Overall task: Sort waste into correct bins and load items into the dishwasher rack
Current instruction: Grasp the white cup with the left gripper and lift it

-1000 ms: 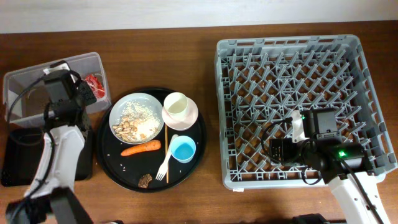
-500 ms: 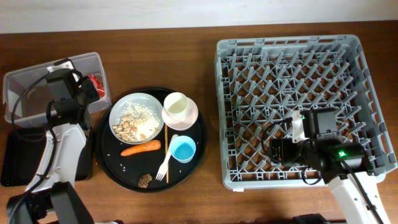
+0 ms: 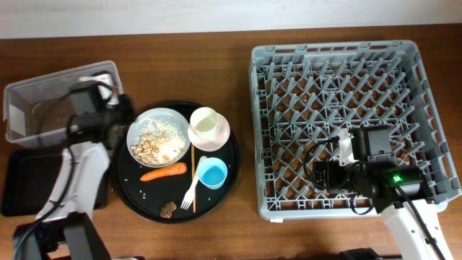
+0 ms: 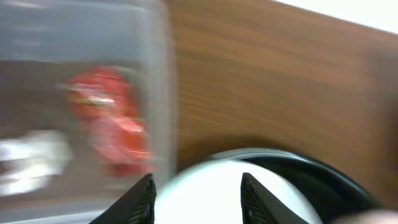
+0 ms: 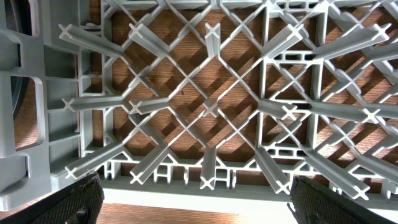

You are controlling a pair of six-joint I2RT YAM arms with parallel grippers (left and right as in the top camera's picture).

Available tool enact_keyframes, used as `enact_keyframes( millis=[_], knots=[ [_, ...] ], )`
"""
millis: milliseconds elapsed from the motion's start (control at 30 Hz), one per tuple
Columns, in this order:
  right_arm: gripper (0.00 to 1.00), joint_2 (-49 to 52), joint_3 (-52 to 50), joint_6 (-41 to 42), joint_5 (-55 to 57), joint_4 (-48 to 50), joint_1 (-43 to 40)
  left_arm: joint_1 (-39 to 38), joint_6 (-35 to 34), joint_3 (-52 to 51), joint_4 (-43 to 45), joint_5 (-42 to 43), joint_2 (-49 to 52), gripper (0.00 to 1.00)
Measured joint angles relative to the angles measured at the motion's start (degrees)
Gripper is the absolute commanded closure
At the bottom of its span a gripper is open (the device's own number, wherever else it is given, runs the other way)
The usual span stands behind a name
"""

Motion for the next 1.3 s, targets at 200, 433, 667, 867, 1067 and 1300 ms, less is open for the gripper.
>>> enact_keyframes(
  millis=[200, 433, 667, 867, 1067, 1300],
  knots=[
    [0.01, 0.0, 0.0, 0.02, 0.0, 0.0, 0.02, -14.29, 0.0, 0.0, -2.38, 6.23, -0.02, 0.45],
    [0.01, 0.0, 0.0, 0.0, 0.0, 0.02, 0.02, -20.24, -0.13, 0.0, -4.74, 5.9, -0.02, 0.45],
    [0.01, 0.0, 0.0, 0.02, 0.02, -0.02, 0.02, -20.63, -1.03, 0.04, -6.97, 5.46, 3.91, 0.66],
    [0.01, 0.0, 0.0, 0.02, 0.0, -0.02, 0.0, -20.63, -2.45, 0.04, -7.76, 5.46, 6.71, 0.99],
    [0.01, 0.0, 0.0, 0.02, 0.0, -0.26, 0.0, -20.33, -2.84, 0.5, -12.63, 5.86, 4.37, 0.99],
    [0.01, 0.0, 0.0, -0.85, -3.52, 4.04, 0.0, -18.03, -3.32, 3.34, -15.65, 29.97, -6.8, 1.0]
  ],
)
